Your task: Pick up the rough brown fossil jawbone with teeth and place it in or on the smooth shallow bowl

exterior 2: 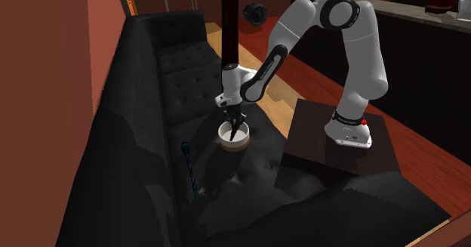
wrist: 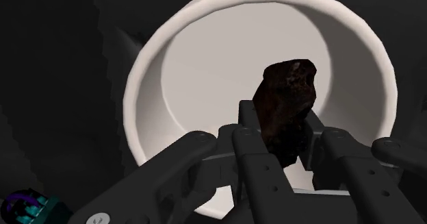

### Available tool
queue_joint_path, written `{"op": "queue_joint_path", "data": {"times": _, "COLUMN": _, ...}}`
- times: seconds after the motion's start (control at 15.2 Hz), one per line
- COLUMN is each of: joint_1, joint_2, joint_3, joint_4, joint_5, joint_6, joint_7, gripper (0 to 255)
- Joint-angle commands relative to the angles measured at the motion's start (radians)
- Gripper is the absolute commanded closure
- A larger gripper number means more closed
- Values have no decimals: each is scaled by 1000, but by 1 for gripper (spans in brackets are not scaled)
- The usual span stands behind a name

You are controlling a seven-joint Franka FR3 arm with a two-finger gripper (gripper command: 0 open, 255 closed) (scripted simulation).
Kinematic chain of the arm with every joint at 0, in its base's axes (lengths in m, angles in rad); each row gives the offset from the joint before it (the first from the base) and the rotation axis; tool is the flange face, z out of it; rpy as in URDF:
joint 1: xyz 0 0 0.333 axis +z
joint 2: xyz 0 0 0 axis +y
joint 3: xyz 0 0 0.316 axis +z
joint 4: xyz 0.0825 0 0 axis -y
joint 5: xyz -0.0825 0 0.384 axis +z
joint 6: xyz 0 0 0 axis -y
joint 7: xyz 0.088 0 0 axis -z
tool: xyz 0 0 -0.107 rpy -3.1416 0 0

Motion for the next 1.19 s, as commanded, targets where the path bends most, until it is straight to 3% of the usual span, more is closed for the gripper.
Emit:
{"op": "queue_joint_path", "data": {"times": 0.0, "joint_1": 0, "joint_2": 1, "joint_3": 0, "joint_4": 0, "joint_5": 0, "joint_6": 1, "joint_7": 0, "gripper": 255}}
{"op": "queue_joint_path", "data": {"times": 0.13, "joint_1": 0, "joint_2": 1, "joint_3": 0, "joint_4": 0, "joint_5": 0, "joint_6": 1, "joint_7": 0, "gripper": 255}}
{"op": "queue_joint_path", "data": {"times": 0.2, "joint_1": 0, "joint_2": 1, "joint_3": 0, "joint_4": 0, "joint_5": 0, "joint_6": 1, "joint_7": 0, "gripper": 0}}
{"op": "queue_joint_path", "data": {"times": 0.53, "joint_1": 0, "joint_2": 1, "joint_3": 0, "joint_4": 0, "joint_5": 0, "joint_6": 1, "joint_7": 0, "gripper": 0}}
{"op": "queue_joint_path", "data": {"times": 0.79, "joint_1": -17, "joint_2": -97, "joint_3": 19, "joint_4": 6, "joint_5": 28, "joint_6": -102, "joint_7": -19, "gripper": 0}}
{"op": "queue_joint_path", "data": {"times": 1.12, "joint_1": -17, "joint_2": -97, "joint_3": 19, "joint_4": 6, "joint_5": 28, "joint_6": -102, "joint_7": -19, "gripper": 0}}
